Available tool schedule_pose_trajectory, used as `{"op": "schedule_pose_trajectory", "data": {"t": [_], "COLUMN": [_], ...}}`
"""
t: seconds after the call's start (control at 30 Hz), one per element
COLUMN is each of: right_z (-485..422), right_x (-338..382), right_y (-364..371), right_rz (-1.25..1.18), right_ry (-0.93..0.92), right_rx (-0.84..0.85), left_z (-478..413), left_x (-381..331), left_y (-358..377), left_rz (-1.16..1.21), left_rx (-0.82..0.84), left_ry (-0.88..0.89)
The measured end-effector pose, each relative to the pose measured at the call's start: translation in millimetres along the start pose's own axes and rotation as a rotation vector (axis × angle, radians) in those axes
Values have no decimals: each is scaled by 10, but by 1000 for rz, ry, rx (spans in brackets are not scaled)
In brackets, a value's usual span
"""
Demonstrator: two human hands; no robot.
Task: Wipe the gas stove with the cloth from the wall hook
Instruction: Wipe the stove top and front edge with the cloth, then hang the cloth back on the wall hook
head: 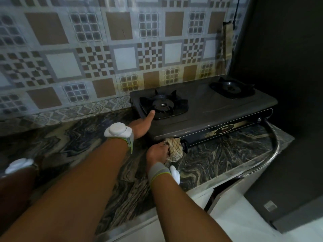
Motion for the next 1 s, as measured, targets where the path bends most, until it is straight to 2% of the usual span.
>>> {"op": "schedule_pose_trajectory", "data": {"t": [0.13, 0.2, 0.3, 0.4, 0.53, 0.6, 0.77, 0.9, 1.0], "right_z": [268, 336, 558, 750, 844, 831, 820, 604, 493], "right_x": [270, 397, 692, 1130, 1721, 1993, 2571, 3054, 3386], "right_y": [-154, -288, -419, -757, -1120, -1201, -1368, -1616, -1750], "right_rz": [337, 373, 206, 25, 234, 327, 484, 755, 725], "right_ry": [-116, -134, -96, -100, -253, -302, -423, -630, -791], "right_rx": [119, 230, 507, 612, 623, 630, 620, 415, 363], "left_z": [159, 198, 253, 578, 651, 679, 720, 762, 811], "left_x": [73, 81, 156, 30, 31, -54, -471, -671, -793], "left_y": [-265, -426, -548, -593, -683, -868, -1286, -1768, -2073], "left_rz": [83, 160, 263, 377, 434, 485, 516, 496, 562], "left_rx": [-5, -30, 9, -14, 73, 63, -47, -220, -301], "left_ry": [-18, 52, 87, 98, 121, 127, 197, 172, 218]}}
Point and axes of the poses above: each hand's wrist, its own z-axis away from the middle knuckle, its own y-axis out of the palm, x = y × z, the point moved 9 cm from there along -z, towards the middle knuckle, and after that the axes turned 8 degrees about x, right-handed, at the moved point
